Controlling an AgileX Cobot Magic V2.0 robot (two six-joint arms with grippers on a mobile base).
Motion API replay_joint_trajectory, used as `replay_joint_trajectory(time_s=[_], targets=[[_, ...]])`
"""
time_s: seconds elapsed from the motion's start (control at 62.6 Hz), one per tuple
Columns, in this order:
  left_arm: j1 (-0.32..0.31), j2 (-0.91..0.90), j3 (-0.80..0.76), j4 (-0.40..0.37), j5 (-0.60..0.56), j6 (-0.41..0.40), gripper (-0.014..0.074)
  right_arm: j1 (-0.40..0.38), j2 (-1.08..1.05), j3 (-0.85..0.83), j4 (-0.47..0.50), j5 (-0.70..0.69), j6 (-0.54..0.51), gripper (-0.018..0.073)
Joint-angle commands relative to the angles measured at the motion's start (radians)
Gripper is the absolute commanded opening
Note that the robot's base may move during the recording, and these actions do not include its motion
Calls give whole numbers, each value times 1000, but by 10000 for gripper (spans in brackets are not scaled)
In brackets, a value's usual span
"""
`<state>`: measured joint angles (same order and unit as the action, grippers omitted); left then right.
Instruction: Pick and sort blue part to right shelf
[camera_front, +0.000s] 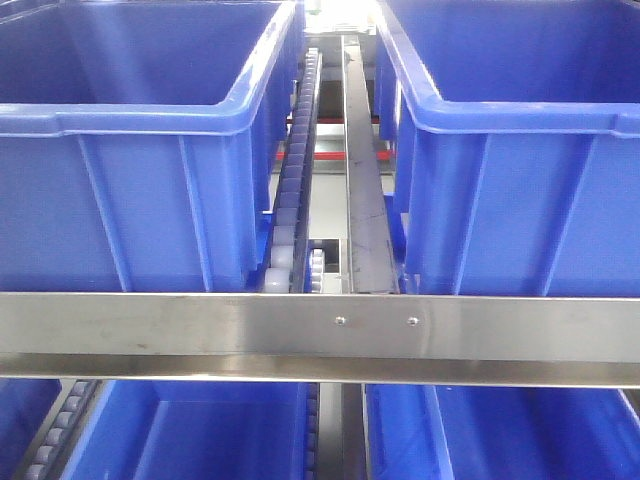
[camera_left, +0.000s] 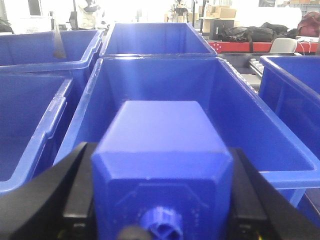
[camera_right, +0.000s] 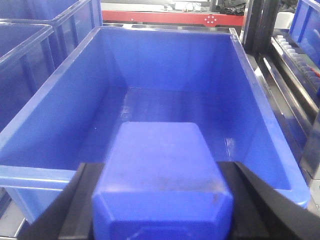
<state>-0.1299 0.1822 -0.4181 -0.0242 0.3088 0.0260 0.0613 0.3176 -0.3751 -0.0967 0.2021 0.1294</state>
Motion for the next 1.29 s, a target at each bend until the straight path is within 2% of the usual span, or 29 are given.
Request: replay_joint_trajectory(time_s=[0.0,0.335,0.511,0.639,0.847,1.038,1.278], targets=[[-1,13,-28,-2,-93,-5,365,-6,9,-32,-13,-95,-4,373],[-1,13,-28,-4,-93,-5,365,-6,9,-32,-13,-125,-4,373],[-1,15,-28,-116,-96,-5,358,-5,10,-32,-13,-119,-4,373],[-3,67,-33,-124,-107,43,328,6,47,-69,-14,-119,-4,372],[-44,307,-135,-128,-221,81,314,8,257,-162,-26,-151,-4,372],[-106,601,-229,-121,-391,101,314,8,466,-218,-26,-317,-4,372],[-114,934,-346,-121,-561,101,314,8,715,-279,-26,-538,-4,372]])
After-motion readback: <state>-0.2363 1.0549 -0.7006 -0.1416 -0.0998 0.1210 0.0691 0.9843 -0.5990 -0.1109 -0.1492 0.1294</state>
